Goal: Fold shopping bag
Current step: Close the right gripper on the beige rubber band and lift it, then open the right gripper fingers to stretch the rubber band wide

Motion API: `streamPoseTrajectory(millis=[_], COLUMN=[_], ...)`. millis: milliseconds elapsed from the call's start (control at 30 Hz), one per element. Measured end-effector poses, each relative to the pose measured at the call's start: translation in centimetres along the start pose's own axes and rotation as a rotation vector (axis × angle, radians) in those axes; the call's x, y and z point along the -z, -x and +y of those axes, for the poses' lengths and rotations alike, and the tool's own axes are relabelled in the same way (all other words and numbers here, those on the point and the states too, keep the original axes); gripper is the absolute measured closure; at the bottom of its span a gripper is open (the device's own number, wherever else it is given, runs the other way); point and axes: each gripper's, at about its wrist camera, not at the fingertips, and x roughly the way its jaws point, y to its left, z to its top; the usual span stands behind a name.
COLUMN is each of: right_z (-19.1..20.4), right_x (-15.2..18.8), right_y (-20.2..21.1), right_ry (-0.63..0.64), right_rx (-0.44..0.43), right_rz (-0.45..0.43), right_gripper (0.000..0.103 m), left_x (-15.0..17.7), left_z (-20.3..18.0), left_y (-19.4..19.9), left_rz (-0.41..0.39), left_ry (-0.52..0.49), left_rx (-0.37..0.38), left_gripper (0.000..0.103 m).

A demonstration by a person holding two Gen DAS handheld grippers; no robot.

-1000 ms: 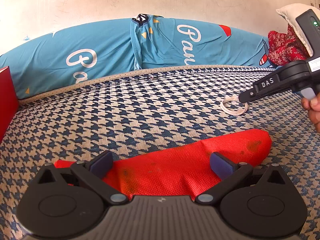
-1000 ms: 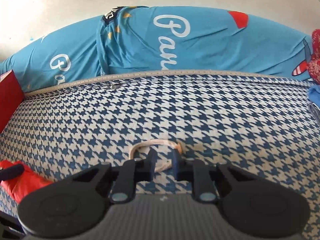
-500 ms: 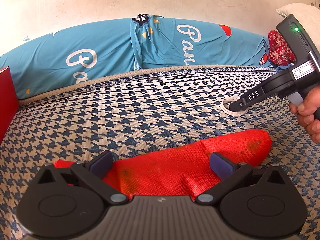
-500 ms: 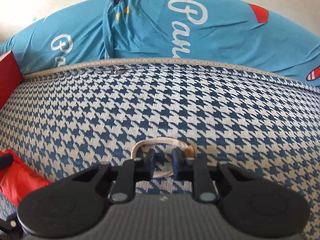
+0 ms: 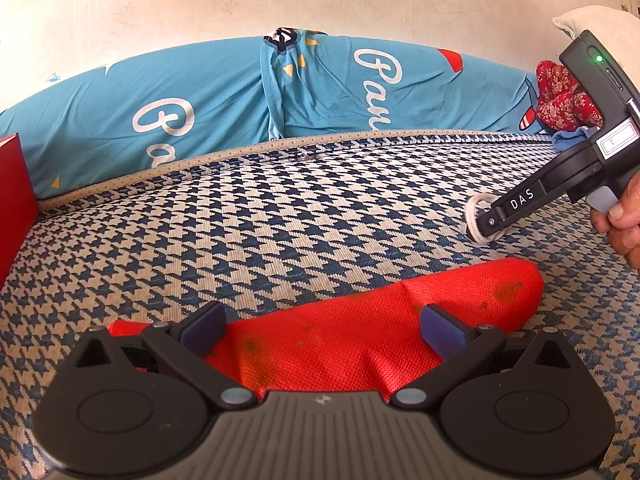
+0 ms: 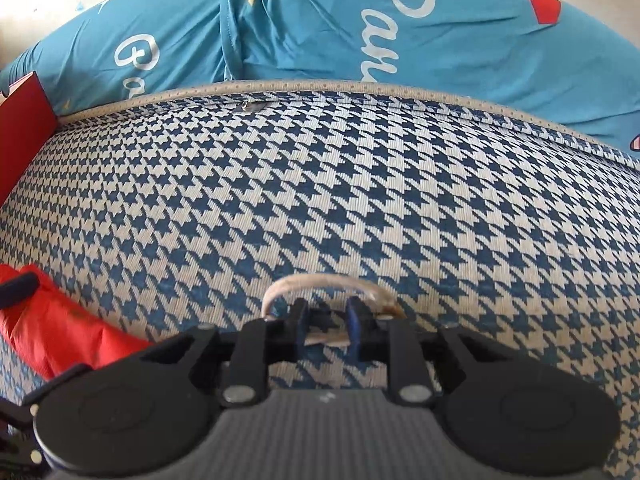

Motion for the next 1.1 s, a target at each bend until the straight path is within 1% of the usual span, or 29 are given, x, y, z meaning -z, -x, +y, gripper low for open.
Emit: streamPoseTrajectory(millis=[133,200,233,300,333,433,700,833,1033,1100], right_z=[-1.0,-1.3,-1.1,-0.6,-0.2,0.8,0.7,0.7,0.9,0.8], right_x=[0.7,1.3,1.6,1.9,2.1,2.3,2.1,2.3,2.4,2.5], right_y=[0.0,0.3,0.5,0.5,0.5,0.3,0.8,1.5,2.0,2.1], right_ry=[-0.052,-0.044,-0.032,-0.005,0.013,0.068,0.066,0.119,0.172,0.176], right_rx=[-0.035,-0.037,-0.035,-0.048,-0.045,-0.005,-0.028,-0.026,-0.016,-0.016], right_rz=[-0.039,-0.054,-0.062,-0.072,-0.074,-0.083,-0.106,-0.076,-0.01,-0.003], right_gripper=[0.077,0.072,0.068,0.047,0.044,0.042,0.039,0.038,0.037,0.036], left_x=[0.0,0.0,0.0,0.0,0.0,0.1,0.1,0.2,0.2,0.2], left_z=[0.0,0.0,-0.1,-0.1,-0.1,-0.1,-0.1,-0.1,0.0,0.0], left_y=[0.0,0.0,0.0,0.1,0.1,0.1,0.0,0.0,-0.1,-0.1], left_rz=[0.0,0.0,0.0,0.0,0.0,0.0,0.0,0.0,0.001,0.001], left_ry=[0.0,0.0,0.0,0.0,0.0,0.001,0.001,0.002,0.002,0.002], left_rx=[-0.001,-0.001,-0.001,-0.001,-0.001,-0.001,-0.001,-0.002,-0.001,-0.001], left_gripper=[0.0,0.0,0.0,0.0,0.0,0.0,0.0,0.0,0.0,0.0])
